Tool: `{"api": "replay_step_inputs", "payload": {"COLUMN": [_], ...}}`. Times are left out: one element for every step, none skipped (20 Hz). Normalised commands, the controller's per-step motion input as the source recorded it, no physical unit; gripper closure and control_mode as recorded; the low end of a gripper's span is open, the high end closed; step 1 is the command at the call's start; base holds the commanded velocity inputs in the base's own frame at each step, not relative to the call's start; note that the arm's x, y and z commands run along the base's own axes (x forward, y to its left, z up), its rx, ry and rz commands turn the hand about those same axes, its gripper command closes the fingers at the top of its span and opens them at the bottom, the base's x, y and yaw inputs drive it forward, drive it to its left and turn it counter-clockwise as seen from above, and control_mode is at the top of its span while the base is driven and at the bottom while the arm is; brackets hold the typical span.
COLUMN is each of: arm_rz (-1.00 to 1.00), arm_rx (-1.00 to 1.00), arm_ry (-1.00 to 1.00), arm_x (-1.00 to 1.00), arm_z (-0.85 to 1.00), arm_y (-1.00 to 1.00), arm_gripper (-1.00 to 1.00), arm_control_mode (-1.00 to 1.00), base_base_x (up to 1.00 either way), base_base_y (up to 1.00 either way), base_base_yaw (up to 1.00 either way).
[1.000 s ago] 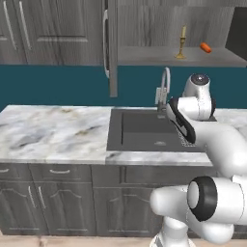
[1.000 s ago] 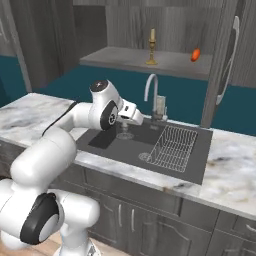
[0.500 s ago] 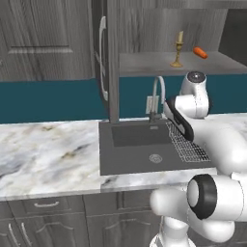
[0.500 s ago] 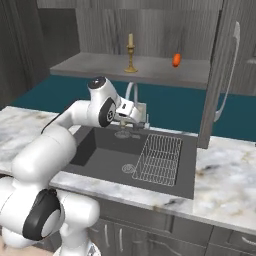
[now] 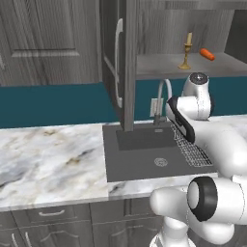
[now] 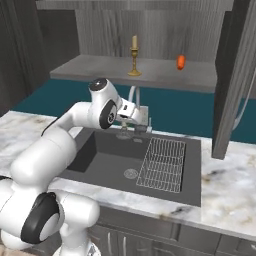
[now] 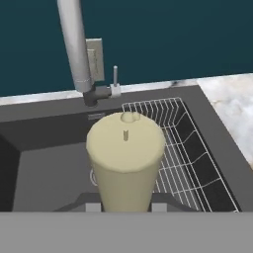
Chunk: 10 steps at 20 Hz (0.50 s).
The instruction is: Pick the candle and candle from the dining table and place them in the open cabinet. Close the cabinet after placing the objects.
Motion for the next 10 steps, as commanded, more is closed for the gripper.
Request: {"api": "replay_step_inputs", "payload": {"arm_rz": [0.00,0.00,0.00,0.00,0.00,0.00,0.00,0.00,0.00,0.00], "arm_rx": [0.00,0.00,0.00,0.00,0.00,0.00,0.00,0.00,0.00,0.00], "arm_ry": [0.00,0.00,0.00,0.00,0.00,0.00,0.00,0.00,0.00,0.00], "arm_x": [0.00,0.00,0.00,0.00,0.00,0.00,0.00,0.00,0.00,0.00], "arm_z": [0.00,0.00,0.00,0.00,0.00,0.00,0.00,0.00,0.00,0.00], "arm_y": [0.00,0.00,0.00,0.00,0.00,0.00,0.00,0.00,0.00,0.00], "arm_gripper": [1.00,1.00,1.00,1.00,1.00,1.00,1.00,1.00,1.00,1.00], "arm_control_mode": [1.00,1.00,1.00,1.00,1.00,1.00,1.00,1.00,1.00,1.00], "base_base_x": [0.18,0.15,0.11,0.22,0.04,0.00,0.00,0.00,0.00,0.00], "base_base_y": [0.00,0.17,0.31,0.51,0.41,0.19,0.19,0.29,0.40,0.33], "base_base_yaw": [-0.20,-0.15,-0.12,-0.07,-0.04,0.00,0.00,0.00,0.00,0.00]}}
